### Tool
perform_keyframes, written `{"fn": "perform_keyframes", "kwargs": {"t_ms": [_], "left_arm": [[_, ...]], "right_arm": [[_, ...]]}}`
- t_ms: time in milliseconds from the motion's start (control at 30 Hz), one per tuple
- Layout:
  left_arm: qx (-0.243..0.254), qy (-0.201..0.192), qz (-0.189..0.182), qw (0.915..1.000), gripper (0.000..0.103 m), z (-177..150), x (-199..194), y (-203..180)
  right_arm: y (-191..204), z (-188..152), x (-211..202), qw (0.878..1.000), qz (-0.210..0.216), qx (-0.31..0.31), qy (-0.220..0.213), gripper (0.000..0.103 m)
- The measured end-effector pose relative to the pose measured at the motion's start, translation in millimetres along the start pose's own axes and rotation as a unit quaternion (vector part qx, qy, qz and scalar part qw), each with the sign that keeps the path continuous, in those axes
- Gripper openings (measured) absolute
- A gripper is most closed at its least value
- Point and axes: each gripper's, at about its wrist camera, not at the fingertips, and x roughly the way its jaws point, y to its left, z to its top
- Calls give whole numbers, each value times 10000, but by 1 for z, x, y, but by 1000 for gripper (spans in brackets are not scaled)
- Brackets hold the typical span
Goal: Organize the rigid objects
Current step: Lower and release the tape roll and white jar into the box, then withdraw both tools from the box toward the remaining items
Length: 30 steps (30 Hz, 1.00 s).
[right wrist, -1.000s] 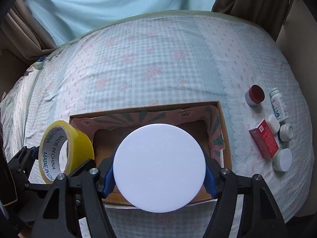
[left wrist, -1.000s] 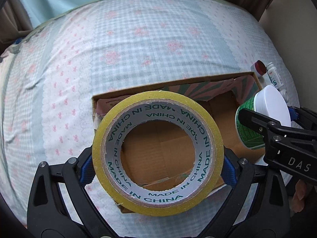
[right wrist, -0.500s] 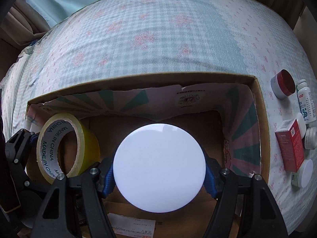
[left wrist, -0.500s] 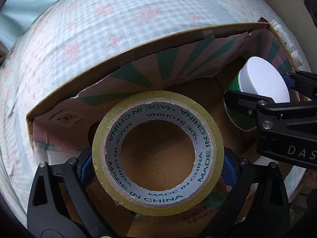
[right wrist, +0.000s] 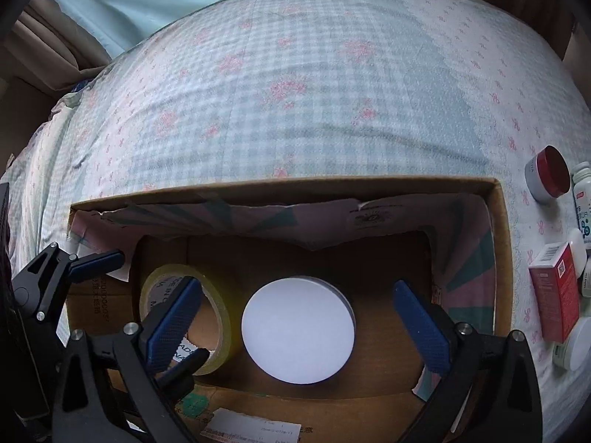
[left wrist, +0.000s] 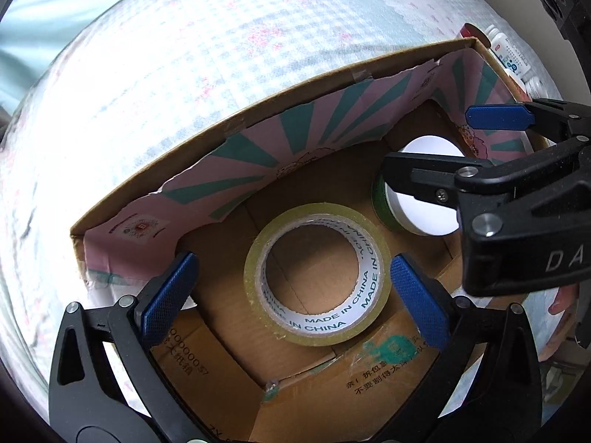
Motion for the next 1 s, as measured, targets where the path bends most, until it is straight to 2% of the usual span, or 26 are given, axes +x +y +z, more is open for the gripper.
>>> {"fn": "perform_keyframes", "kwargs": {"t_ms": [233, 467, 633, 900, 1000], "left_arm": [[-64, -140, 194, 9997, 103, -1, -22, 3], [-198, -353, 179, 9990, 103, -9, -64, 6], [-302, -649, 252, 9971, 103, -25, -117, -1], [-768, -1194, 110, 9898, 103, -49, -204, -8], [-889, -1390, 85, 9863, 103, -58, -232, -12]], "right_arm": [[-3, -3, -14, 9999, -134, 100, 2, 103], [6, -10, -49, 9997, -143, 93, -171, 103], [15, -20, -99, 9988, -159, 105, -454, 103], [26, -46, -197, 9937, -420, -112, -1029, 103], [21, -57, -228, 9930, -494, -82, -1070, 103]]}}
